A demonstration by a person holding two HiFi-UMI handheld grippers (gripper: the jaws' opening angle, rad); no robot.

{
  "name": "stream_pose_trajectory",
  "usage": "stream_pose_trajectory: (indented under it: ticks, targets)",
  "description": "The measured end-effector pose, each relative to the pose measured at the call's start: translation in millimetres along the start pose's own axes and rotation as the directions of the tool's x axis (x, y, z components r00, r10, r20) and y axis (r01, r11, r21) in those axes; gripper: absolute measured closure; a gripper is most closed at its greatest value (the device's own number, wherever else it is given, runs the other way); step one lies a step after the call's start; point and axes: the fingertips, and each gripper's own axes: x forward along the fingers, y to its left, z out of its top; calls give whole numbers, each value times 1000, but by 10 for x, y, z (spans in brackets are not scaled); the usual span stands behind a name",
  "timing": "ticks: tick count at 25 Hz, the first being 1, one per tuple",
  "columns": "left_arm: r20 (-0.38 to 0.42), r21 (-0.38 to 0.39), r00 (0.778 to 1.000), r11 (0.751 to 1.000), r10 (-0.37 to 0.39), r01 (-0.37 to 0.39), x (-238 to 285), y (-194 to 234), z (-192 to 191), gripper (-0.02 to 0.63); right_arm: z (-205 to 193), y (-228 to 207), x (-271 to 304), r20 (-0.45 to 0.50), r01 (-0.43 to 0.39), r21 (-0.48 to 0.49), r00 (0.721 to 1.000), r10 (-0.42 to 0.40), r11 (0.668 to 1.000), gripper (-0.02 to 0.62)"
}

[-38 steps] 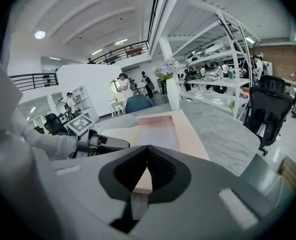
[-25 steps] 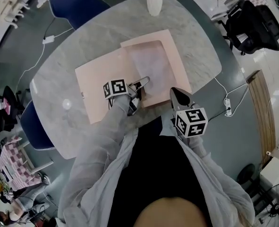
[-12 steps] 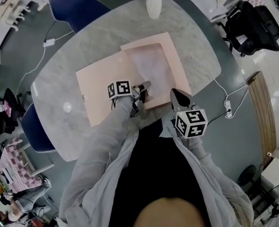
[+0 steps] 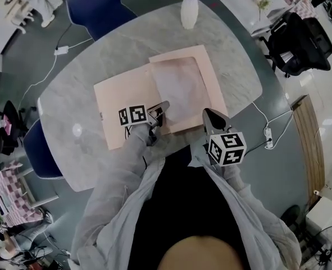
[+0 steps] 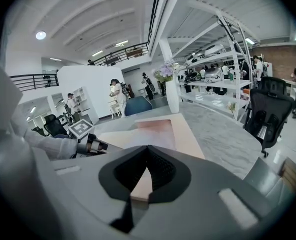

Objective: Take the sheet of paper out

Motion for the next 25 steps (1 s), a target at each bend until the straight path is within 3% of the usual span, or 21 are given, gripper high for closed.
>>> stream_pose_trajectory:
  ticks: [25]
  targets:
    - [190,53,982,998,15,-26,-1001,-24,-87,604,-111,380,-387,59,8,-21,998,-6,1000,588]
